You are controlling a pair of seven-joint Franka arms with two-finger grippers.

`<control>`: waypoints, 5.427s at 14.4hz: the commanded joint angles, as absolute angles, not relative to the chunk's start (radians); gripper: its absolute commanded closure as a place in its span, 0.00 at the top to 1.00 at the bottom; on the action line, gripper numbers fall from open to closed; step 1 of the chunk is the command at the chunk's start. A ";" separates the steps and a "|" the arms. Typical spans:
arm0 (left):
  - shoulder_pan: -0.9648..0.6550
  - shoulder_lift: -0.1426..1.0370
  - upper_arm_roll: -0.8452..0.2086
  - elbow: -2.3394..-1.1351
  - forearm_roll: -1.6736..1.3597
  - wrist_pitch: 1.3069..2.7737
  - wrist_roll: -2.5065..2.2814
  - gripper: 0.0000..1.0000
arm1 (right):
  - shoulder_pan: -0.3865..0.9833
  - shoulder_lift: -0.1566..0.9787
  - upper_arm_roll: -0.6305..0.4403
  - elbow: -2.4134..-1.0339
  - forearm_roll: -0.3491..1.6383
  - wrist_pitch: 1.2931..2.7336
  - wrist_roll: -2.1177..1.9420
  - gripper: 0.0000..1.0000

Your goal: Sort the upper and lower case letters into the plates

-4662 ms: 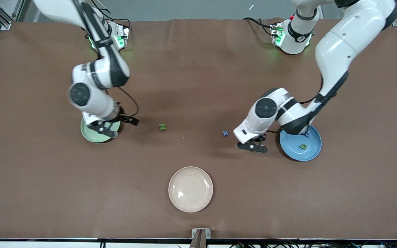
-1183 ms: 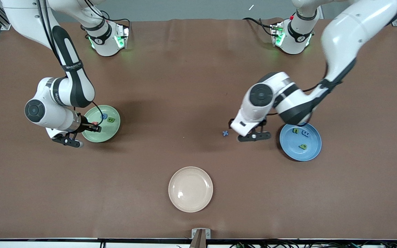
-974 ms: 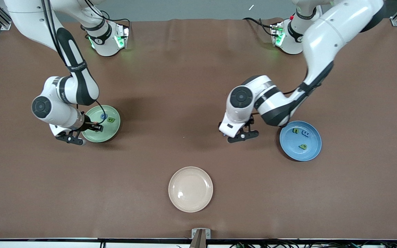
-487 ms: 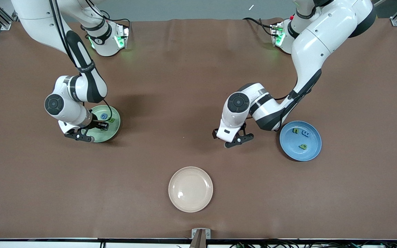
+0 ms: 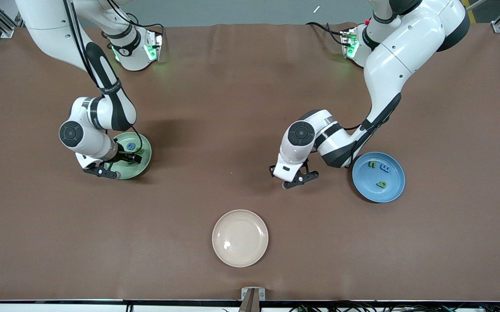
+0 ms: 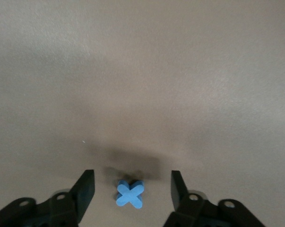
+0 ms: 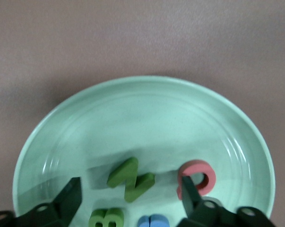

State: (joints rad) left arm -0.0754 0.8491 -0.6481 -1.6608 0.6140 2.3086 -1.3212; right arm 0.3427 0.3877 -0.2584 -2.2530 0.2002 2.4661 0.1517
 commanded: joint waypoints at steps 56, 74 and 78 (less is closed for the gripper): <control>0.675 0.642 -0.836 -2.002 0.818 2.344 -0.423 1.00 | -0.020 -0.023 -0.110 -1.667 0.018 1.532 -0.169 1.00; 0.959 0.583 -1.190 -1.772 0.597 2.051 -0.397 1.00 | 0.028 -0.176 -0.110 -1.773 -0.008 1.526 -0.153 1.00; 0.957 0.584 -1.189 -1.750 0.542 2.051 -0.402 1.00 | 0.028 -0.184 -0.110 -1.773 -0.008 1.531 -0.153 1.00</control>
